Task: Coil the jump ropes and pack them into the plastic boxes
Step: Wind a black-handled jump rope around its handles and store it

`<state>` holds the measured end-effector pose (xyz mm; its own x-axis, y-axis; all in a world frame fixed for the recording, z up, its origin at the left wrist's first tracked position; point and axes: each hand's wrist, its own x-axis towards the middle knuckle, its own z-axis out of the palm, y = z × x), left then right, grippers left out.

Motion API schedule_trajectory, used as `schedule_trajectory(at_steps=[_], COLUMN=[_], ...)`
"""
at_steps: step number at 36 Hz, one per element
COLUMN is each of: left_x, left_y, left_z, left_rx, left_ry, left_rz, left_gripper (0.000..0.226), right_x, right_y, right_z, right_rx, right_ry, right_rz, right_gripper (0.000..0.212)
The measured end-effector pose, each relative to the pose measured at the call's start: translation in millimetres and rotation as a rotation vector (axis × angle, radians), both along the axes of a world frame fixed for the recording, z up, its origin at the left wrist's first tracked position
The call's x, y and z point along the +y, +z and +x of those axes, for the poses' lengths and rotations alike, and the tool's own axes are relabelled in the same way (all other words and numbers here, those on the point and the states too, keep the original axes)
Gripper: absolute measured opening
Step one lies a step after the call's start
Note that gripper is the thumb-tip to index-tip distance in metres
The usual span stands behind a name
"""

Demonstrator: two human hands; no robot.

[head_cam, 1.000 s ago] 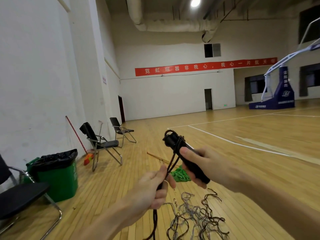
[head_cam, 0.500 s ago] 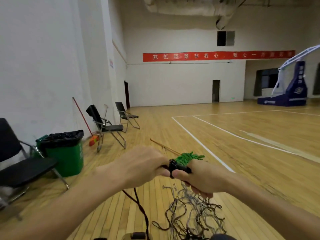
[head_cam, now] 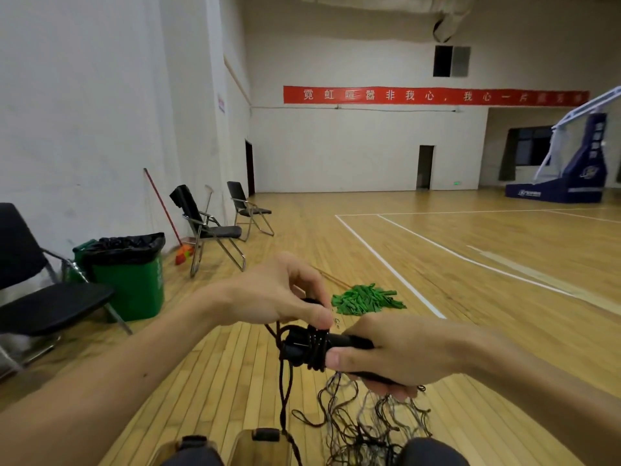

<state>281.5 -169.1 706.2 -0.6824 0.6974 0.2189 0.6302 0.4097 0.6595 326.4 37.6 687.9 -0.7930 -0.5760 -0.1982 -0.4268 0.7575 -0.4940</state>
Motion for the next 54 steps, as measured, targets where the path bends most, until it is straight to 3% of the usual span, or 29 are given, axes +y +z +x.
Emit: schedule_trajectory(at_steps=[10, 15, 21, 25, 30, 37, 45, 54], left_x=[3, 8, 14, 19, 32, 40, 43, 37], left_y=[-18, -30, -58, -64, -71, -89, -112, -136], left_z=[-5, -10, -20, -9, -4, -8, -12, -26], left_rx=[-0.261, -0.38, -0.536, -0.635, -0.65, -0.742, -0.651, -0.684], left_ry=[-0.111, -0.154, -0.101, -0.095, 0.174, 0.218, 0.341, 0.395], left_rz=[0.282, 0.384, 0.567, 0.661, 0.612, 0.612, 0.434, 0.289], left_gripper=[0.01, 0.03, 0.036, 0.018, 0.034, 0.045, 0.025, 0.03], right_x=[5, 8, 13, 18, 22, 30, 32, 32], right_y=[4, 1, -5, -10, -18, -39, -72, -101], right_z=[2, 2, -8, -17, -28, -50, -70, -95], right_rx=[0.012, 0.033, 0.014, -0.018, -0.065, -0.048, -0.075, -0.119], right_ry=[0.119, 0.151, 0.125, 0.09, 0.016, -0.136, -0.229, -0.363], right_rz=[-0.185, -0.231, -0.381, -0.478, -0.58, -0.638, -0.625, -0.707], right_gripper=[0.041, 0.035, 0.025, 0.023, 0.02, 0.022, 0.019, 0.022])
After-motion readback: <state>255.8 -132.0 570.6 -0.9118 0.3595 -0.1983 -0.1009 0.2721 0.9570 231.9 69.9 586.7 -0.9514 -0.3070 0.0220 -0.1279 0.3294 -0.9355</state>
